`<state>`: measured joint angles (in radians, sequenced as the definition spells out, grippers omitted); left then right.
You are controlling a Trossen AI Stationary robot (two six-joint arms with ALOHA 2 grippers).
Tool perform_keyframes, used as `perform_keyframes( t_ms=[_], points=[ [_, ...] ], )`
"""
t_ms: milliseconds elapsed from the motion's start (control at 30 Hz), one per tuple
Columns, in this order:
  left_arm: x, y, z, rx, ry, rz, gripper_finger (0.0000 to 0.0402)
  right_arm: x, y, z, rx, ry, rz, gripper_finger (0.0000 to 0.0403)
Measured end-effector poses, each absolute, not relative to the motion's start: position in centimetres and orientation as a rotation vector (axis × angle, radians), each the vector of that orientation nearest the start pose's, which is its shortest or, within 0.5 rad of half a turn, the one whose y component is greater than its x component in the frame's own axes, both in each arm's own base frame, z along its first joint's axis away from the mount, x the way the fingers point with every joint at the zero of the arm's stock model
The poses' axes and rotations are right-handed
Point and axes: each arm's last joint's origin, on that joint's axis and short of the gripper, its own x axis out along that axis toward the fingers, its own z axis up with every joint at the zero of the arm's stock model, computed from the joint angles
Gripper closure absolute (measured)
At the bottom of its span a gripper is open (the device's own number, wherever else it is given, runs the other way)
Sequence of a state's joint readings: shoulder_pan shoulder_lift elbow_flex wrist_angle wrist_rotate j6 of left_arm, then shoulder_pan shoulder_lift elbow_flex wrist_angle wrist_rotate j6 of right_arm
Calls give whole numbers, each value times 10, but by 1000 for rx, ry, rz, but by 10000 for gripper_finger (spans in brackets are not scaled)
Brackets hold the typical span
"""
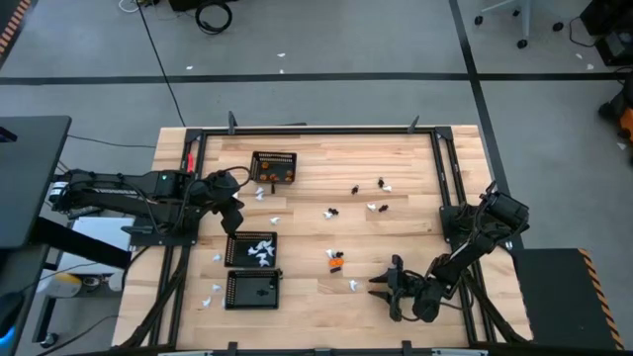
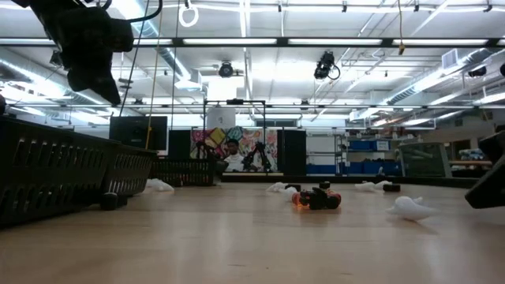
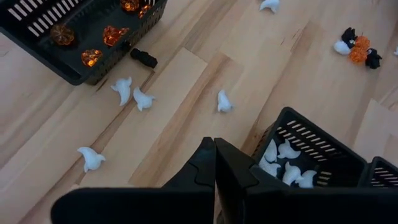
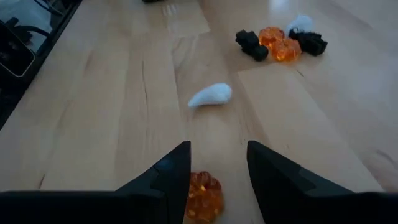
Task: Sort Halloween decoration
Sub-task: Put the bottom right orange pumpkin toy into the top black bin
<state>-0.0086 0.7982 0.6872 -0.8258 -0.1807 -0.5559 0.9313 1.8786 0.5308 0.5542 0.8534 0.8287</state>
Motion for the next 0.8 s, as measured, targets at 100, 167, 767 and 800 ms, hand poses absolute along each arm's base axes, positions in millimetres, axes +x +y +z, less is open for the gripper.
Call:
perform_keyframes(
  t_ms=[100,167,767,800],
  points=[
    [142,4,247,-407,870,407,393,180,206,67,167,488,-123,241],
    [142,4,247,-398,870,406,393,180,205,66,147,483,-145,241],
    [142,4,247,-402,868,410,393,183,203,70,195,423,-194,241],
    [142,4,247,-403,868,410,393,183,203,70,189,423,-198,241]
  ],
)
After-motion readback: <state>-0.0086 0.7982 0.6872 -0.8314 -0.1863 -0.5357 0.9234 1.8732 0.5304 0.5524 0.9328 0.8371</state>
